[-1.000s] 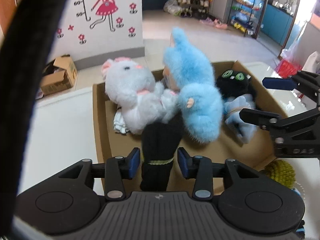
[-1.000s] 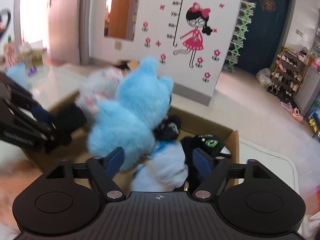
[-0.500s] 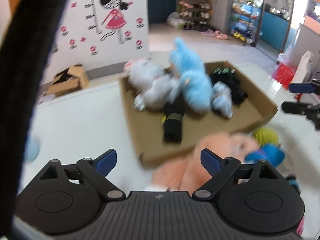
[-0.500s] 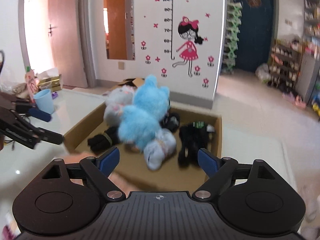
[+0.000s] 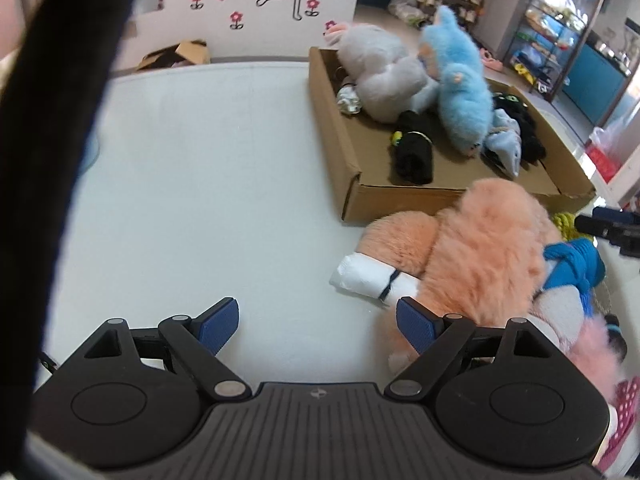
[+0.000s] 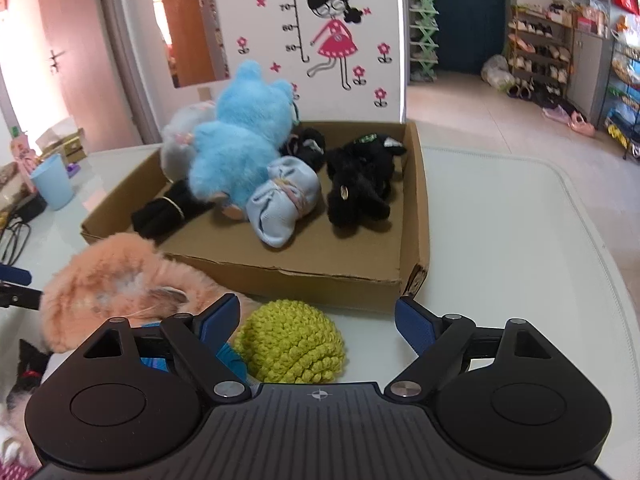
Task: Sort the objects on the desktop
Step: 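Grasp the white rolled sock with the left tool while the right tool grasps the green knitted ball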
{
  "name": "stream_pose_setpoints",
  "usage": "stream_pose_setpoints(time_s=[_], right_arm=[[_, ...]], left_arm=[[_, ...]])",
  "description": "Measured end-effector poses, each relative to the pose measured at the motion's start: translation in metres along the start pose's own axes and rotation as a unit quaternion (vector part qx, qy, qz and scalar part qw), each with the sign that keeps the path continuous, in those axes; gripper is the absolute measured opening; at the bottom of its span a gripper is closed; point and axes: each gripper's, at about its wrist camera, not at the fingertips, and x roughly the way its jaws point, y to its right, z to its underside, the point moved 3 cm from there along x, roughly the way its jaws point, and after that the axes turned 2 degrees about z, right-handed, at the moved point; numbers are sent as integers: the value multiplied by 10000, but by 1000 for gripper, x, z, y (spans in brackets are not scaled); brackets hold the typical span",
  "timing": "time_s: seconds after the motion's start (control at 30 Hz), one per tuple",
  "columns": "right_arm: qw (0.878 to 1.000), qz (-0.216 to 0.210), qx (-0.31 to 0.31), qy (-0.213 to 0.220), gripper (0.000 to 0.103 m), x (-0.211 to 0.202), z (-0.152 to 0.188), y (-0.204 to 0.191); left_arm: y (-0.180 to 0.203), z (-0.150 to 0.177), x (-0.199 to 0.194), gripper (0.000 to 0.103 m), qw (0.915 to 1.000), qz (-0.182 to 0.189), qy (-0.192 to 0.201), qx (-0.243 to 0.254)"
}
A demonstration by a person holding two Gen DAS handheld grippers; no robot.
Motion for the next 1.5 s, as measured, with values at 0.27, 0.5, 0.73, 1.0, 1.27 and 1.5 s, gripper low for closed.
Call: stream_pose_setpoints(time_s=[0.27, 0.5, 0.73, 1.0, 1.27, 1.5], right_arm=[[9999, -44, 101, -108, 89, 15, 7, -1], [9998, -103, 136, -118, 90, 14, 10, 1], [9994, -210, 204, -162, 90, 16, 15, 1], [9986, -275, 445, -74, 90, 16, 20, 4], [9973, -360, 628, 150, 74, 10, 27, 4], [9976, -330, 569, 230, 74, 11, 29, 2]], left_arm=[[-7, -9, 15, 85, 9973, 333, -67, -656], [2, -13, 26, 88, 9977, 58, -205, -644], [6, 0, 19, 88, 9935, -1028, -462, 175], [-13, 3, 5, 82, 9966, -636, -484, -187], [12, 4, 10, 75, 9966, -639, -513, 50], [21, 3, 12, 79, 9966, -676, -466, 100]])
